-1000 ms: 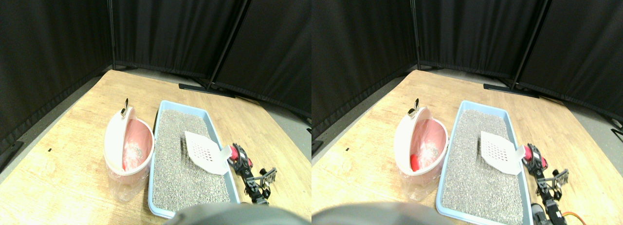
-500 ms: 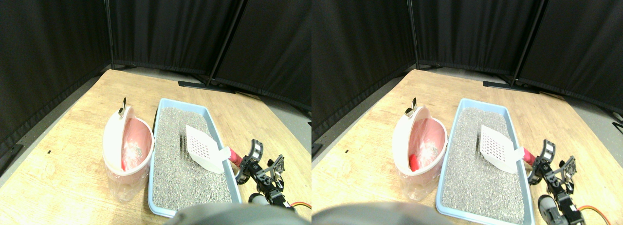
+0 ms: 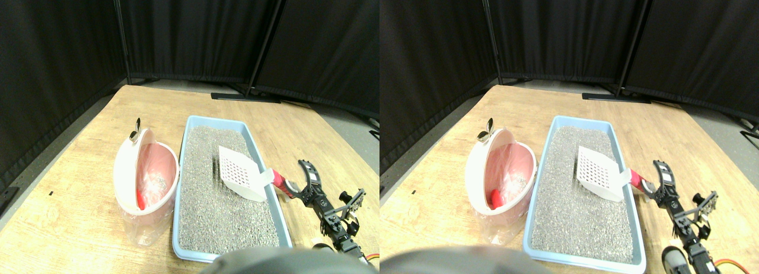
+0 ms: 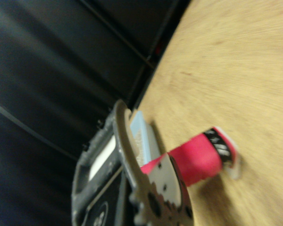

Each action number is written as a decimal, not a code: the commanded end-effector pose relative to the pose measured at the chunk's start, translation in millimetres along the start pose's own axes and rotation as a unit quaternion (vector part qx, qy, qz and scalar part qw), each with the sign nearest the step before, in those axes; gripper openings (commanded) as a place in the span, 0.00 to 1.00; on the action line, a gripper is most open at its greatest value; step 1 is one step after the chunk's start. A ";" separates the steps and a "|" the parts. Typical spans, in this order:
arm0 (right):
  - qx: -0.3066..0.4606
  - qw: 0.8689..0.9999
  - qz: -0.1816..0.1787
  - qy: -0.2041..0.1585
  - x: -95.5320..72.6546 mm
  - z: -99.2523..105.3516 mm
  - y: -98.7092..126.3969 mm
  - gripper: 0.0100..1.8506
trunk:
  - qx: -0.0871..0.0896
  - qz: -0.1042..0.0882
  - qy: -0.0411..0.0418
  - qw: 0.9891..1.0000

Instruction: Scoop (unimanual)

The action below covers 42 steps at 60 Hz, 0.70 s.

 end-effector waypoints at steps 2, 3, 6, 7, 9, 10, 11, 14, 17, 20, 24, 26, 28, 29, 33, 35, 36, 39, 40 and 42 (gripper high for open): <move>-0.003 1.000 -0.010 -0.015 -2.9 1.0 -2.9 0.02 | -0.009 -0.012 0.004 1.000; -0.004 1.000 -0.008 -0.018 -3.9 1.4 -3.3 0.02 | -0.009 -0.012 0.004 1.000; -0.008 1.000 -0.010 -0.025 -6.2 2.3 -3.6 0.02 | -0.006 -0.016 0.004 1.000; -0.013 1.000 -0.009 -0.027 -7.6 2.9 -3.6 0.02 | -0.006 -0.016 0.004 1.000; -0.017 0.999 -0.006 -0.029 -10.3 4.2 -4.2 0.02 | -0.004 -0.020 0.004 1.000; -0.018 0.999 -0.006 -0.029 -11.0 4.5 -4.3 0.02 | -0.004 -0.020 0.004 1.000; -0.018 0.999 -0.006 -0.029 -11.0 4.5 -4.3 0.02 | -0.003 -0.023 0.004 1.000; -0.026 0.999 -0.003 -0.031 -14.4 6.6 -4.7 0.02 | -0.001 -0.025 0.004 1.000; -0.040 0.999 0.006 -0.036 -17.1 7.8 -5.5 0.02 | -0.001 -0.025 0.004 1.000; -0.044 0.998 0.009 -0.035 -20.7 9.6 -6.3 0.02 | 0.001 -0.031 0.004 1.000; -0.068 0.997 0.003 -0.032 -26.8 12.0 -6.7 0.02 | 0.003 -0.035 0.005 0.999; -0.076 0.997 -0.005 -0.026 -29.8 12.9 -6.5 0.02 | 0.003 -0.035 0.005 0.999; -0.085 0.996 -0.009 -0.021 -33.3 13.8 -6.4 0.02 | 0.005 -0.040 0.005 0.999; -0.085 0.996 -0.009 -0.021 -33.3 13.8 -6.4 0.02 | 0.005 -0.040 0.005 0.999; -0.093 0.995 -0.010 -0.018 -37.8 14.6 -6.5 0.02 | 0.006 -0.044 0.007 0.999; -0.093 0.995 -0.010 -0.019 -39.6 14.5 -6.6 0.02 | 0.006 -0.045 0.006 0.999; -0.093 0.995 -0.011 -0.018 -40.7 14.7 -6.2 0.02 | 0.006 -0.046 0.006 0.999; -0.093 0.995 -0.014 -0.016 -41.7 14.2 -6.2 0.02 | 0.006 -0.047 0.007 0.999; -0.093 0.995 -0.015 -0.015 -42.3 13.7 -6.1 0.02 | 0.006 -0.047 0.007 0.999; -0.094 0.995 -0.015 -0.015 -43.4 12.9 -5.7 0.02 | 0.006 -0.047 0.007 0.999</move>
